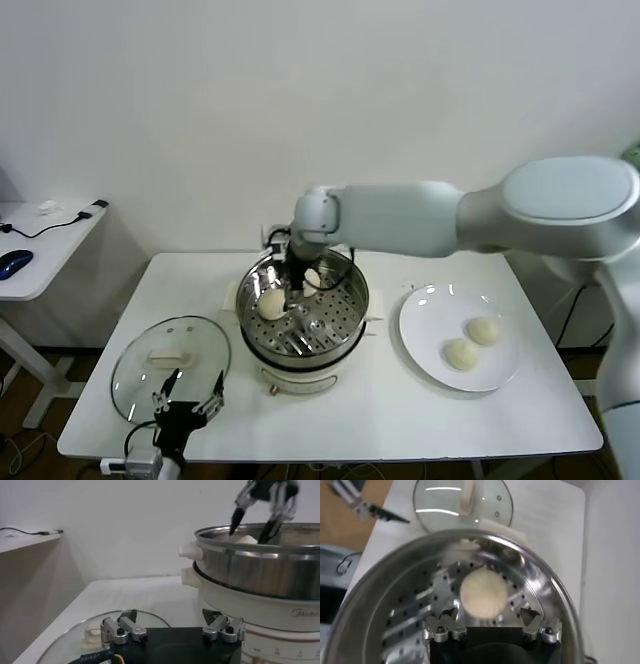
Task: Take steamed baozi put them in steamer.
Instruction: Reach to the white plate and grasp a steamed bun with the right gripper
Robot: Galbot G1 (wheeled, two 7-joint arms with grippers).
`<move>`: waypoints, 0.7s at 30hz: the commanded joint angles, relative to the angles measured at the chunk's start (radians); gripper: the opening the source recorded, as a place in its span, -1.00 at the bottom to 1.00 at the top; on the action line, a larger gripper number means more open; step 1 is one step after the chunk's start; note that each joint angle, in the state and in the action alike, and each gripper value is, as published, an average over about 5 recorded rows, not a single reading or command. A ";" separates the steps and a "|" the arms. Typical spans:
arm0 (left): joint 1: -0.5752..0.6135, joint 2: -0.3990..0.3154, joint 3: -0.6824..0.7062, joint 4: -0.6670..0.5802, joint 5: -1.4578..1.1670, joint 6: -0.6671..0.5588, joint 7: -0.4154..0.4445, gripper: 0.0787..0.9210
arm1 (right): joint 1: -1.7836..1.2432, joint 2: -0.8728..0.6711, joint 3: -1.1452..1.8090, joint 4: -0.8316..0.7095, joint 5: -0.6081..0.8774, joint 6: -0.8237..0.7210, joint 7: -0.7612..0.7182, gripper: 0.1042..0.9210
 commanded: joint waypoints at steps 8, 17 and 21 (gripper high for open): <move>-0.005 0.000 -0.001 0.002 -0.002 0.001 0.001 0.77 | 0.251 -0.694 -0.297 0.346 -0.329 0.132 -0.176 0.76; -0.016 -0.013 -0.002 0.014 0.006 0.001 0.001 0.77 | -0.105 -0.772 -0.128 0.230 -0.487 0.090 -0.113 0.76; -0.011 -0.025 -0.001 0.011 0.016 0.001 0.002 0.77 | -0.251 -0.766 -0.020 0.161 -0.519 0.083 -0.102 0.76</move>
